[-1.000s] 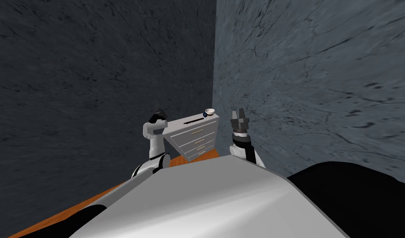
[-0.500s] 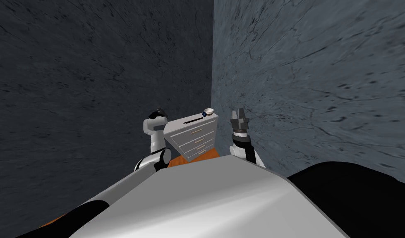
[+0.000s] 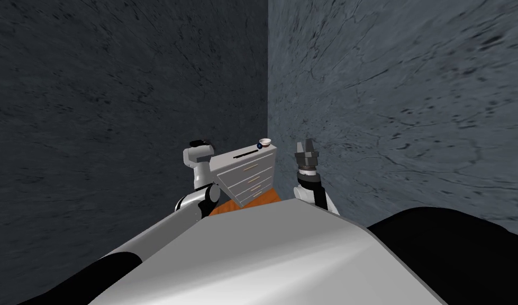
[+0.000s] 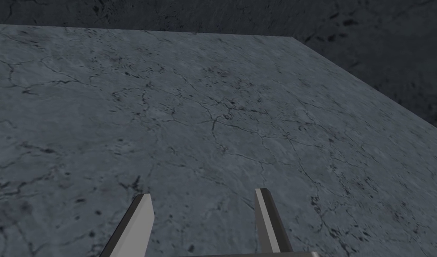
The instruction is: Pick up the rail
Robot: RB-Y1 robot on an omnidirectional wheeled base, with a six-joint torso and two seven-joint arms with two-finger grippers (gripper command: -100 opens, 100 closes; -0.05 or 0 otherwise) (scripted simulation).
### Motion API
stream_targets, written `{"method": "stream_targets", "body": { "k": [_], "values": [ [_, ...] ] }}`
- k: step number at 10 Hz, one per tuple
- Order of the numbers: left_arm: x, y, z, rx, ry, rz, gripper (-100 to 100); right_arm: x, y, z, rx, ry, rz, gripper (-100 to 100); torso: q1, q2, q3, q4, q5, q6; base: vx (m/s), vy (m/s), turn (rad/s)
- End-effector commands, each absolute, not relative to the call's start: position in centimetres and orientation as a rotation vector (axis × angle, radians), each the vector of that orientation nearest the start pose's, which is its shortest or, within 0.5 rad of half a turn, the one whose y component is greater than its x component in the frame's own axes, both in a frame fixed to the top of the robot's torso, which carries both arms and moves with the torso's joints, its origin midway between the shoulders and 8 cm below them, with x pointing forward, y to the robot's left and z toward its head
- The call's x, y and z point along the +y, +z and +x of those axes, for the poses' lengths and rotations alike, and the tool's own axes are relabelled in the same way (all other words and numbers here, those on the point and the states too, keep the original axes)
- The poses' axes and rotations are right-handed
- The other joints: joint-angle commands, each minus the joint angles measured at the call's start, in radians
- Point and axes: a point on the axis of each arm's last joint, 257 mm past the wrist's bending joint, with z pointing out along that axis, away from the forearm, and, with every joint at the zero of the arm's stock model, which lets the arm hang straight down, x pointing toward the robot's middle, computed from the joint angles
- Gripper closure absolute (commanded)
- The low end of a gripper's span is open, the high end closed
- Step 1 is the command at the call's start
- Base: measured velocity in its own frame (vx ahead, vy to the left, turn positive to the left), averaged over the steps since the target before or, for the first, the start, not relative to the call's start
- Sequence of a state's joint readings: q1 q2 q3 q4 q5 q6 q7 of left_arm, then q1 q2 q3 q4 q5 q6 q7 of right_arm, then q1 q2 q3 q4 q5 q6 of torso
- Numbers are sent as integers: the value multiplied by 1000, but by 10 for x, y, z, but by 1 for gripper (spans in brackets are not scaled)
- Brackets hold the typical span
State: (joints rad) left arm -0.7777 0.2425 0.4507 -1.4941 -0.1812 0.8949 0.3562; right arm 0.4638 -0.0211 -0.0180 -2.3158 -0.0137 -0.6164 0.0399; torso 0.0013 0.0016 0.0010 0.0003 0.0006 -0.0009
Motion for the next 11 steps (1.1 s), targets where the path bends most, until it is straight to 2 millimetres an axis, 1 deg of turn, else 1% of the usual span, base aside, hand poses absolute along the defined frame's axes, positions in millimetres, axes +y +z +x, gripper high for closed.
{"method": "stream_targets", "body": {
  "k": [1,2,4,5,7,8,10,11],
  "values": [
    [417,0,655,846,-1026,-1711,-100,-274,72,315,498,1308,485,0,0,0,0,0,0,0,-13,17,-15],
    [416,-4,660,837,-1028,-1776,-100,-274,71,315,498,1308,485,0,0,-1,-1,0,0,0,-28,19,-137],
    [414,-10,659,853,-1010,-1811,-100,-274,72,315,498,1308,485,0,0,0,0,0,0,0,-25,21,-55],
    [410,-13,664,847,-1014,-1874,-100,-274,71,315,498,1308,485,0,0,-1,-1,0,0,0,-31,12,-105],
    [408,-21,662,864,-992,-1911,-100,-274,71,315,498,1308,485,0,0,0,0,0,0,0,-24,14,-53],
    [402,-24,666,863,-994,-1973,-100,-274,71,315,498,1308,485,0,0,-1,-1,0,0,0,-29,16,-126],
    [399,-33,663,880,-970,-2009,-100,-274,71,315,498,1308,485,0,0,-1,0,0,0,0,-22,18,-57],
    [390,-35,667,885,-973,-2070,-100,-274,71,315,498,1308,485,0,0,-1,-1,0,0,-1,-20,25,-146]
  ]
}}
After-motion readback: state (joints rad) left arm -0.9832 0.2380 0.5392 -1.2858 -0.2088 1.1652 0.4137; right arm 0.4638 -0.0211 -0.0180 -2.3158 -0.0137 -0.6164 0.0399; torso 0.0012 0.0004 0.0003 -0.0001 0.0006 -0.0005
